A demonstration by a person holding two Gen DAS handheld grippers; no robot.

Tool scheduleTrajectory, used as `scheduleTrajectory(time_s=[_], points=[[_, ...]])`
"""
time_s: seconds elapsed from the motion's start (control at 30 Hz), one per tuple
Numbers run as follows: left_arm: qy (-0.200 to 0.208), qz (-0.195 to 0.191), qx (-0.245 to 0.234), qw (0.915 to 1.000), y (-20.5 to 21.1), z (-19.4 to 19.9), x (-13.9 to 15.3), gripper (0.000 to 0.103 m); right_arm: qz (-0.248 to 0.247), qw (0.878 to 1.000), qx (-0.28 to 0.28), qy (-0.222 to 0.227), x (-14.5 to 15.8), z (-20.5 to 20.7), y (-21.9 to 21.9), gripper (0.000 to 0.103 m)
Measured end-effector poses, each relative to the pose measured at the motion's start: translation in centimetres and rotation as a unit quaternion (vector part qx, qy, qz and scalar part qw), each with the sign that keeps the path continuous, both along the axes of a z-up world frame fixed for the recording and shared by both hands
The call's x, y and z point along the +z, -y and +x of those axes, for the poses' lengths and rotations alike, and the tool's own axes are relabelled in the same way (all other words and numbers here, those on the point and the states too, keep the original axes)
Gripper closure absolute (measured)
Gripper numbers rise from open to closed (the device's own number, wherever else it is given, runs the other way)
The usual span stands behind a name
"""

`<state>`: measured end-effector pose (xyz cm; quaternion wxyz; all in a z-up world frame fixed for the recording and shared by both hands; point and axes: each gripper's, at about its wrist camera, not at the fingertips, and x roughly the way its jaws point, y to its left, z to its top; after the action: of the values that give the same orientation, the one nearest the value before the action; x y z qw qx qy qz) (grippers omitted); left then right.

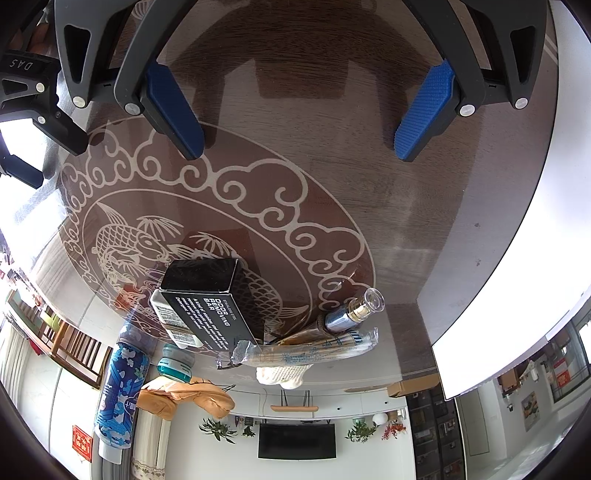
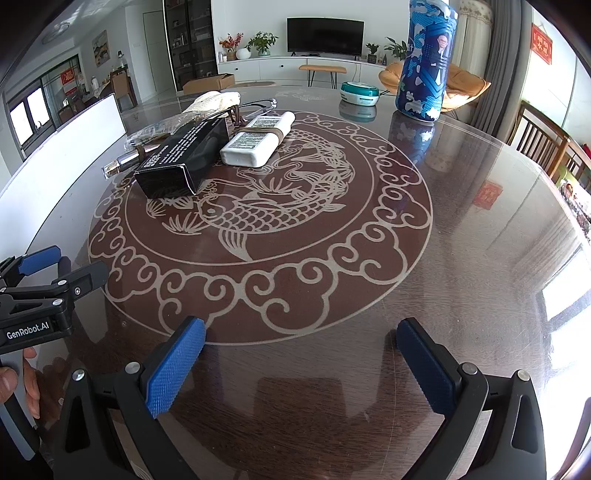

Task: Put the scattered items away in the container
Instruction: 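Return both tools to the table above the remaining items, then grasp the black ODOR REMOVING BAR box with the right gripper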

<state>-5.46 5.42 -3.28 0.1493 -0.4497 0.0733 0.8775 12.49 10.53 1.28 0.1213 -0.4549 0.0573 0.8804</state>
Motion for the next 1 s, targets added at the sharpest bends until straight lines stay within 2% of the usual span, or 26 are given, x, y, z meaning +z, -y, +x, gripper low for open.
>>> scheduleTrajectory(time_s=[0.2,0.43,0.63,0.77,0.93,0.97,1.0], points=[[0.000,0.000,0.000,1.0000,0.0,0.0,0.0,0.000,0.000,1.000,0.000,0.000,0.0,0.0,0.0,0.000],[-0.002,-0.004,-0.032,0.9995,1.4,-0.5,0.1,0.000,0.000,1.000,0.000,0.000,0.0,0.0,0.0,0.000],[-0.001,-0.002,-0.005,1.0000,4.2,-2.3,0.0,0.000,0.001,1.000,0.000,0.000,0.0,0.0,0.0,0.000],[-0.001,-0.002,-0.003,1.0000,4.3,-2.4,0.0,0.000,-0.002,1.000,-0.012,-0.001,0.0,-0.4,0.4,0.000],[-0.001,-0.002,-0.003,1.0000,4.3,-2.4,0.0,0.000,-0.003,0.998,0.058,-0.001,-0.1,-4.5,4.8,0.000],[-0.004,-0.010,0.019,0.9998,4.7,-2.5,0.0,0.000,-0.003,0.997,0.074,-0.001,-0.2,-5.8,5.8,0.000],[0.000,-0.001,0.043,0.9991,5.6,-2.8,0.0,0.000,-0.004,0.996,0.087,-0.002,-0.2,-7.1,6.6,0.000]])
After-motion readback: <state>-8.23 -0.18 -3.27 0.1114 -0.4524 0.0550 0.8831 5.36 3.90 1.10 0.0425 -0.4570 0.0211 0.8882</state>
